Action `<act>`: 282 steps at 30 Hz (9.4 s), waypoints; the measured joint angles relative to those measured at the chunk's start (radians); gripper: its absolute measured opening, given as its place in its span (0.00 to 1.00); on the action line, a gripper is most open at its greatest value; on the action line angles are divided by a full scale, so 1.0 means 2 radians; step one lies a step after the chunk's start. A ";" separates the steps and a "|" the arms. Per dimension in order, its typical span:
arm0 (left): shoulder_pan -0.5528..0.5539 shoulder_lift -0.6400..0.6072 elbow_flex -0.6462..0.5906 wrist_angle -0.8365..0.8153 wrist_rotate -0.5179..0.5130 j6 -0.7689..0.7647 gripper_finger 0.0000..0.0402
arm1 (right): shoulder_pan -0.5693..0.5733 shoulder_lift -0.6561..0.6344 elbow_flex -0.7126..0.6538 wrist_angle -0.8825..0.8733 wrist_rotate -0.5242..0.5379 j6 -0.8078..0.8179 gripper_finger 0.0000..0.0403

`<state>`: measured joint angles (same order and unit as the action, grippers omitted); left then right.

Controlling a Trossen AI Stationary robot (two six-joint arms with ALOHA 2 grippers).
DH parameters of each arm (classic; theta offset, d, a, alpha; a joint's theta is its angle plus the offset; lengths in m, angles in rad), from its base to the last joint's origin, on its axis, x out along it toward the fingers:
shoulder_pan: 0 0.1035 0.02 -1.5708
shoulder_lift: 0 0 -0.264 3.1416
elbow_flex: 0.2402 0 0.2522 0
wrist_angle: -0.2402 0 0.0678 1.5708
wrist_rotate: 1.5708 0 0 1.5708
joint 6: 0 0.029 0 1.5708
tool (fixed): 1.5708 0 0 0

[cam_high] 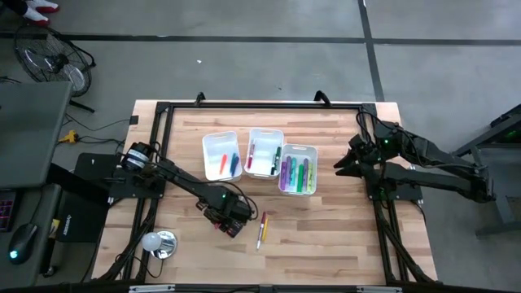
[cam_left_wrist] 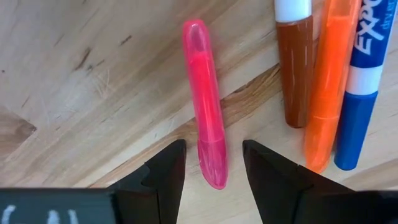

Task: Pick & Place Markers
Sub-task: Put the pink pen into the left white bin, then put the brown marker into the middle white bin

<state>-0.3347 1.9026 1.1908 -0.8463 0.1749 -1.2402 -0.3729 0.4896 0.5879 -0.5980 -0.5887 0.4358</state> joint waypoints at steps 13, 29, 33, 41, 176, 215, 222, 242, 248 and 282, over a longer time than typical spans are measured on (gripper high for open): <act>0.001 -0.001 0.000 0.000 0.009 0.039 0.41 | 0.000 0.000 0.000 0.000 0.001 0.000 0.44; 0.001 -0.008 -0.001 0.003 0.020 0.050 0.41 | 0.000 0.000 0.000 0.000 0.001 0.000 0.44; 0.001 -0.008 0.000 0.003 0.013 0.028 0.41 | 0.000 0.000 0.000 0.000 0.001 0.000 0.44; 0.007 -0.009 0.000 0.007 0.001 0.001 0.41 | 0.000 0.000 0.000 0.000 0.007 -0.005 0.44; 0.286 -0.085 -0.018 -0.043 -0.079 -0.050 0.08 | 0.000 0.000 0.000 -0.021 0.010 -0.026 0.44; 0.222 -0.121 0.138 -0.184 -0.163 0.029 0.48 | 0.000 0.000 0.000 -0.028 0.010 -0.005 0.44; 0.145 -0.122 0.139 -0.178 -0.157 -0.033 0.48 | 0.000 0.000 0.000 -0.030 0.010 -0.008 0.44; 0.052 -0.040 0.138 -0.095 -0.112 -0.092 0.48 | 0.000 0.000 0.000 -0.034 0.010 -0.016 0.44; 0.053 -0.006 0.138 -0.085 -0.091 -0.085 0.48 | 0.000 0.000 0.000 -0.038 0.010 -0.014 0.44; 0.068 0.049 0.064 -0.016 -0.027 -0.030 0.48 | 0.000 0.000 0.000 -0.058 0.010 -0.015 0.44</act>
<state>-0.1978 2.0006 1.3186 -0.8791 0.1199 -1.3002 -0.3725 0.4892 0.5880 -0.7147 -0.5678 0.4060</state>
